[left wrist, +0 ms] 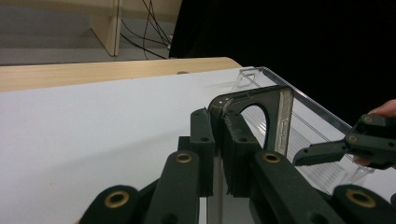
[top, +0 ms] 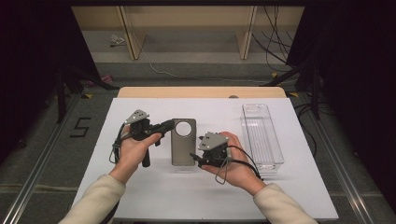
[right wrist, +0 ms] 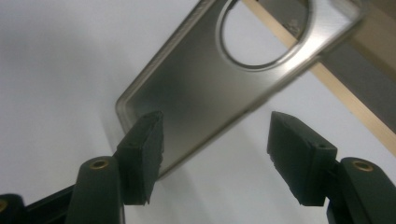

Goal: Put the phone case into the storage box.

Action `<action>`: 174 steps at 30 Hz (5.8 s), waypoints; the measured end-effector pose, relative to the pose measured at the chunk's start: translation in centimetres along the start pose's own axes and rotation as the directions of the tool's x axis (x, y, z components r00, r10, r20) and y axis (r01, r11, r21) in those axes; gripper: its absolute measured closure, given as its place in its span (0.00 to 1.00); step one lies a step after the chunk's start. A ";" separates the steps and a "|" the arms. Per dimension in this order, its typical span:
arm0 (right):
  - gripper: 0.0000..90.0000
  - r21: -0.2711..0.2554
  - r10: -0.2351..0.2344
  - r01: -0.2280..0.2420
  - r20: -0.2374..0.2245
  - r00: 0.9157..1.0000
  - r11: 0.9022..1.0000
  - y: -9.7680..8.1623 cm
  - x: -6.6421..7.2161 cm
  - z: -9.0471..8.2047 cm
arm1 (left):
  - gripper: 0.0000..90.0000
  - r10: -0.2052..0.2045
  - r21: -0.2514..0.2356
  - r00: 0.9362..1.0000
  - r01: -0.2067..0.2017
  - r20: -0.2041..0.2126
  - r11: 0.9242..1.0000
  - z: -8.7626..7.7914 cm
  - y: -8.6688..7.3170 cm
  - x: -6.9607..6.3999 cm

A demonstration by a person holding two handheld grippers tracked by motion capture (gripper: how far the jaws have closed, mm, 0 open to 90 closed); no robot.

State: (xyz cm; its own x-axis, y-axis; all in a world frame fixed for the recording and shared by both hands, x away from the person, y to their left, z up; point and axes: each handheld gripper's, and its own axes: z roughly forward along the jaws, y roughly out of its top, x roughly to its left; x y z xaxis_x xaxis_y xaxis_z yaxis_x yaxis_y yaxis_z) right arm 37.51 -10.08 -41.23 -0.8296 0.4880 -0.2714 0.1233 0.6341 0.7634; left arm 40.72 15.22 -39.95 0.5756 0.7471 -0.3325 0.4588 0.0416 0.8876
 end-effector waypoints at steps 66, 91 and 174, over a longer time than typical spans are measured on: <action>0.89 -0.190 0.393 -0.366 0.127 0.911 0.911 0.1 -2.6 -0.8 | 0.92 0.043 -0.044 0.999 -0.044 -0.023 0.998 1.1 -2.3 -3.3; 0.95 -0.219 0.449 -0.415 0.142 0.882 0.883 0.4 -2.5 -1.6 | 0.82 0.121 -0.012 0.992 -0.121 -0.034 0.993 1.4 -2.6 -3.9; 0.95 -0.287 0.531 -0.472 0.182 0.827 0.834 0.1 -5.8 -4.5 | 0.04 0.408 0.068 0.913 -0.407 0.001 0.911 -3.9 -4.2 -1.2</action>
State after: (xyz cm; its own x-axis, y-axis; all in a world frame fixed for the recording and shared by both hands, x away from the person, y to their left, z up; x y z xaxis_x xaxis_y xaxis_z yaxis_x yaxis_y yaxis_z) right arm 39.90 -15.55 -36.97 -0.5217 0.8499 0.0742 0.3381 0.1262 0.9326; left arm 35.43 16.74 -41.97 0.7130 0.6988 0.0582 0.2298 -0.3112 0.9221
